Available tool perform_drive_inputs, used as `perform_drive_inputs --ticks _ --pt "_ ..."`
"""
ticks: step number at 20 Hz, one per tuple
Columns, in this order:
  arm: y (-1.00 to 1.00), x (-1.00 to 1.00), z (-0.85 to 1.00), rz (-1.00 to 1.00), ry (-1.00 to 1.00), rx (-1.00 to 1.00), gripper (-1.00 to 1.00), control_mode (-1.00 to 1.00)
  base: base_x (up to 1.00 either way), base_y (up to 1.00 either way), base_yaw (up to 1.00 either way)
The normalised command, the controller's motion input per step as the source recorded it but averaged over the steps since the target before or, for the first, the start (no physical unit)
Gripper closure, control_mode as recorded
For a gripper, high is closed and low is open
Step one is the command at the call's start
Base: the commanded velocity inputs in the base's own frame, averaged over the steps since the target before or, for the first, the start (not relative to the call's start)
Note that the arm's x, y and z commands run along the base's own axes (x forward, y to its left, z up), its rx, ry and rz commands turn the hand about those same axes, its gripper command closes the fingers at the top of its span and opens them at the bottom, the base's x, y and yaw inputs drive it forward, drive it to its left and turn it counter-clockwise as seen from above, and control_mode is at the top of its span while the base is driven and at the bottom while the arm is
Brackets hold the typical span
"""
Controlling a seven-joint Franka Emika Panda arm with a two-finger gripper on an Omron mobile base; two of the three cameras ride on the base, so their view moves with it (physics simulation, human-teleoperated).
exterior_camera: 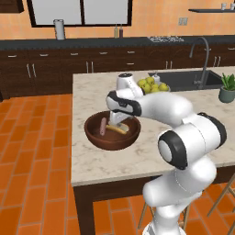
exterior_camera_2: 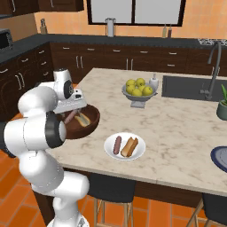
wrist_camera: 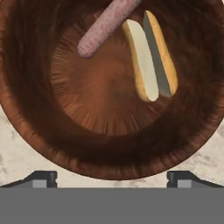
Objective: Place one bun and one sausage from the bowl on each plate.
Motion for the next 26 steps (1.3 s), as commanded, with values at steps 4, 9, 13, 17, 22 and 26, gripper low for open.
perform_drive_inputs --ticks 4,9,13,17,22,26 --pt "0.11 0.63 -0.51 0.02 0.0 -0.1 -1.0 -1.0 0.0 0.0 0.0" --pt "0.0 0.41 -0.39 0.05 -0.01 -0.04 -1.0 -1.0 0.0 0.0 0.0" --pt "-0.04 0.19 -0.21 0.11 -0.12 -0.01 -1.0 -1.0 0.0 0.0 0.0" --pt "-0.1 0.11 -0.12 0.18 -0.23 0.0 -1.0 -1.0 0.0 0.0 0.0" --pt "-0.02 0.13 -0.27 0.15 -0.14 0.0 -1.0 -1.0 0.0 0.0 0.0" --pt "0.0 0.1 -0.05 0.05 -0.07 0.0 -1.0 -1.0 0.0 0.0 0.0"
